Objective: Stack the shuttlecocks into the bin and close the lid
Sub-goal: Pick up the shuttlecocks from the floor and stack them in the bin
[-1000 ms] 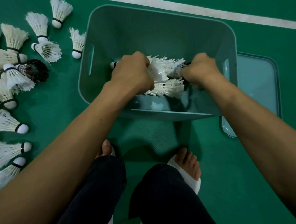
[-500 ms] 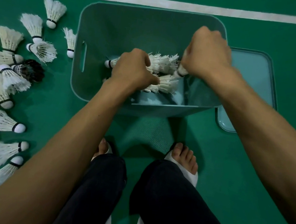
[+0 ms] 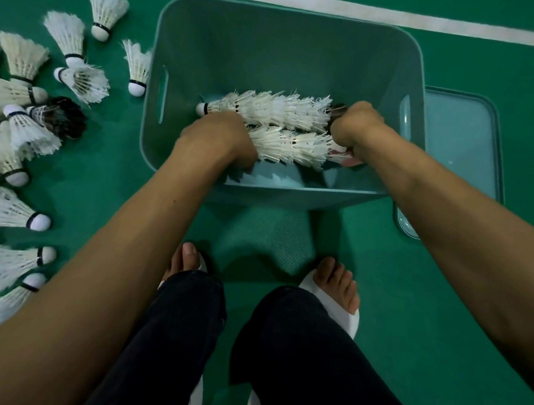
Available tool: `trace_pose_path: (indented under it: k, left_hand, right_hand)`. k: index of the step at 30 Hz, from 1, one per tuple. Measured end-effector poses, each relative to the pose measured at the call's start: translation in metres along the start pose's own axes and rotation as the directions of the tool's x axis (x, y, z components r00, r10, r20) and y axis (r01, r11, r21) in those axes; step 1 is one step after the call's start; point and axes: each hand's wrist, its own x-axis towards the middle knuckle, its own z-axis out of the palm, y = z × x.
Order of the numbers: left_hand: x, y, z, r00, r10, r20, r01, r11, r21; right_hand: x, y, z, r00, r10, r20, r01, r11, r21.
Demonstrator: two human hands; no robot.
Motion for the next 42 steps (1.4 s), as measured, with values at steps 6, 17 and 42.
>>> trace_pose_path:
  k: [6, 17, 42]
  left_hand:
    - [0.001, 0.001, -0.001, 1.000, -0.002, 0.003, 0.002, 1.000, -0.027]
    - [0.000, -0.002, -0.005, 0.999, 0.031, -0.035, -0.031, 0.999, 0.009]
    - [-0.091, -0.232, -0.009, 0.708, -0.271, -0.652, -0.066, 0.894, -0.444]
  right_hand:
    - [0.014, 0.002, 0.010, 0.992, 0.112, 0.064, -0.119, 0.985, 0.128]
    - [-0.024, -0.011, -0.012, 0.888, -0.363, -0.281, 0.221, 0.874, -0.432]
    - [-0.178, -0.162, 0.101, 0.459, -0.888, 0.001, 0.888, 0.459, -0.032]
